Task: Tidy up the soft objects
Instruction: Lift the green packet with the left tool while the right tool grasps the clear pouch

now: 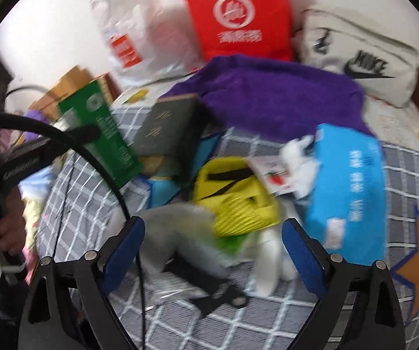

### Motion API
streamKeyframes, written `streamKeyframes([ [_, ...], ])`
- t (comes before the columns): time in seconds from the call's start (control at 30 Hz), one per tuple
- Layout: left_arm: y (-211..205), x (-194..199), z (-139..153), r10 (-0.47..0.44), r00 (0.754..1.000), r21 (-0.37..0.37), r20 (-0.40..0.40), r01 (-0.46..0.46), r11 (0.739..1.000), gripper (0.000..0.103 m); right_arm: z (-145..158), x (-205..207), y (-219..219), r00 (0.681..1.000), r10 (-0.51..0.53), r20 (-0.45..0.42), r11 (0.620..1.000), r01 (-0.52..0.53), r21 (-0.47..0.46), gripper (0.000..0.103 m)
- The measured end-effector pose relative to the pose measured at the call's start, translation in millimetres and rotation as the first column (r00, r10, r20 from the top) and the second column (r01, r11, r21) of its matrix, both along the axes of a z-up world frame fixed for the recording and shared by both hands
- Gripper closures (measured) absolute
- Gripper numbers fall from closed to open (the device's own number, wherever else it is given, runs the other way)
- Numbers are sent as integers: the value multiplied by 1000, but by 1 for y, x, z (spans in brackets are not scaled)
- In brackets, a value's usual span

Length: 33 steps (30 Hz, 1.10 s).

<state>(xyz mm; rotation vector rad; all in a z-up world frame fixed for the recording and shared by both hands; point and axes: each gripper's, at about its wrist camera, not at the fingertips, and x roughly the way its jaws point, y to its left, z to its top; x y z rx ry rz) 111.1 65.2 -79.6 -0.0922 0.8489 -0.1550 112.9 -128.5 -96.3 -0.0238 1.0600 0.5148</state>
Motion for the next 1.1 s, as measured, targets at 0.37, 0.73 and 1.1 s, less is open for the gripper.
streamKeyframes([
  [0.37,8,-2,-10,3,1000,-19,-18,-3,1000,98,-34,-11,43,999,42,-22,995,-44,-89,34],
  [0.73,8,-10,-12,-1,1000,-28,-23,1,1000,98,-22,-21,23,997,64,-33,998,-64,-7,98],
  [1.1,11,-16,6,10,1000,-18,14,-9,1000,98,27,-18,-4,997,2,79,997,-8,75,100],
])
